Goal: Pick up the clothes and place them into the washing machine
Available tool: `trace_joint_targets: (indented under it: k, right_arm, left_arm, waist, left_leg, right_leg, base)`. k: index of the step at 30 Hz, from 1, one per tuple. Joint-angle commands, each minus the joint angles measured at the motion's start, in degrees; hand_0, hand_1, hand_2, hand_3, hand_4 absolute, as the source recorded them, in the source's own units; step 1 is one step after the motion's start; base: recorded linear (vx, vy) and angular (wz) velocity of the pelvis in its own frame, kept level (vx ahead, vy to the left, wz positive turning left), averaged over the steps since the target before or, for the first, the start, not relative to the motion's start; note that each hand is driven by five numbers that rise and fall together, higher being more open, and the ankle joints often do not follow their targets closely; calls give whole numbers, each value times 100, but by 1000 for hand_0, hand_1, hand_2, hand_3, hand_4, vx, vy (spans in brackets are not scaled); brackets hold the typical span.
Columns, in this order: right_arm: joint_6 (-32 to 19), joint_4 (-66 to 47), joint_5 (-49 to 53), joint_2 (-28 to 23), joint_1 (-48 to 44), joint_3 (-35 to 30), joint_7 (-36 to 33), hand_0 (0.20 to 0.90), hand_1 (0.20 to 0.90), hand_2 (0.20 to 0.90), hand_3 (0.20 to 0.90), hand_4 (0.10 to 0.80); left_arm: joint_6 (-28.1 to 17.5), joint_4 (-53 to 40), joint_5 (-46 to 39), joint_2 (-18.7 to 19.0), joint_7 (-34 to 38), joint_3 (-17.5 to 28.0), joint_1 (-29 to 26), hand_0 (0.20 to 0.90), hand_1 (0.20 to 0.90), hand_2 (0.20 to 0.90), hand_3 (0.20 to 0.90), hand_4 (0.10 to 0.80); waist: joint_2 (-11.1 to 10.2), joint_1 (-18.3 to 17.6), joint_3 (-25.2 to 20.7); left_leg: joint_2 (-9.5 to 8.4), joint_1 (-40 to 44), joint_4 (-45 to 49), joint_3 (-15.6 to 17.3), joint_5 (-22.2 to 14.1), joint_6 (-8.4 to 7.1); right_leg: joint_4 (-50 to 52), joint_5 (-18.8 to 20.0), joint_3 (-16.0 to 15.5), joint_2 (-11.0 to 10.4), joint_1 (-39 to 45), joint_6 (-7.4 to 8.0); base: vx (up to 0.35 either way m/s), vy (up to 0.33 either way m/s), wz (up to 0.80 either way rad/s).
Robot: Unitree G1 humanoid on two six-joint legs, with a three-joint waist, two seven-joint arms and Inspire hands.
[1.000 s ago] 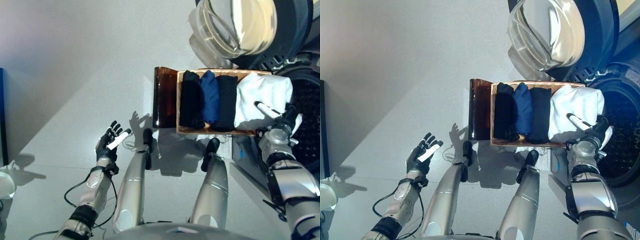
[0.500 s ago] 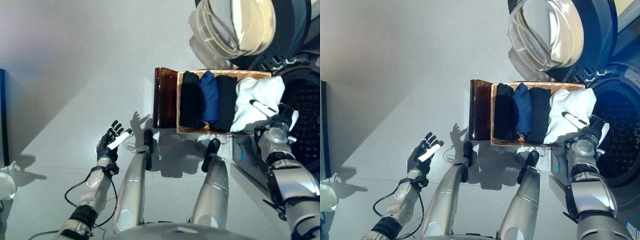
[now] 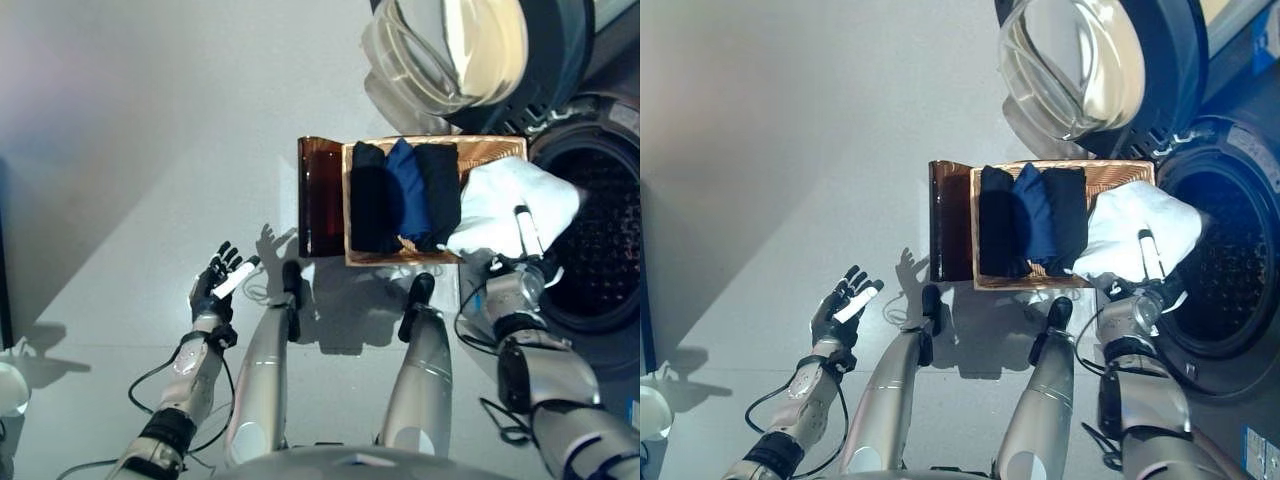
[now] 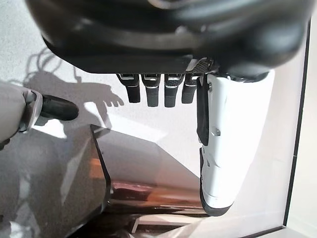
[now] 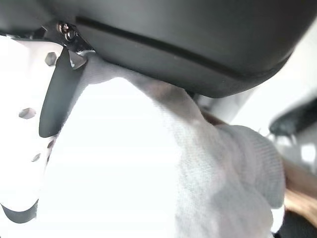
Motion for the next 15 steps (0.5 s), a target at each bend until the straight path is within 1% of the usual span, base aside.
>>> trace_joint_targets:
  k: [1,2,3,6,7,10,15]
  right_arm:
    - [-944,-563,954,-204,-26,-173,451,200,200,200,200,300]
    - [-944,-563,954,-204,-26,-173,451,200,200,200,200,300]
    - [-1107,-662,1393,-73,-113,-294,561,200,200,200,200,300]
    - [-1215,-678,1613,-58,-174,-413,668,200,200,200,200,300]
    - [-1356,-692,1738,-122,-262,-529,670,200,200,200,200,300]
    - [-1536,-677,1872,-255,-381,-709,644,200,200,200,200,300]
    - [-1621,-668,1781,-468,-248,-781,536,200,200,200,200,300]
  left_arm:
    - [-302,46,-103,45,104,2,54,900,900,900,900,800]
    - [-302,46,-103,45,104,2,54,900,900,900,900,800]
    - [-309,85,-195,-22,94,-38,3,900,900,900,900,800]
    - [-313,60,-253,-49,83,-37,26,900,900,900,900,800]
    - [-315,29,-278,-44,83,-25,56,900,900,900,900,800]
    - [-321,12,-299,-40,76,-48,85,900,900,900,900,800]
    - [-308,227,-249,-67,108,-28,44,900,900,900,900,800]
  waist:
    - [2,-8,-314]
    - [2,-8,-314]
    - [25,-38,-307]
    - [47,-42,-305]
    - [67,-33,-324]
    - [92,-32,-342]
    - [42,-86,-378]
  left_leg:
    - [357,628,283,-232,-810,-464]
    - [357,628,283,-232,-810,-464]
    - [357,648,300,-223,-825,-470]
    - [355,660,295,-224,-824,-474]
    - [352,680,273,-219,-826,-475]
    - [351,697,262,-214,-835,-471]
    - [381,781,233,-208,-835,-490]
  right_leg:
    - [-397,769,264,-89,164,93]
    - [-397,769,264,-89,164,93]
    - [-402,766,289,-87,186,94]
    - [-412,765,301,-91,203,102]
    - [-431,761,299,-93,220,110]
    - [-450,752,300,-99,255,116]
    - [-449,762,296,-84,319,121]
  base:
    - [7,4,-4]
    - [0,0,0]
    - [0,0,0]
    - [10,-3,-6]
    - [17,4,-7]
    - [18,6,-7]
    - [6,-1,0]
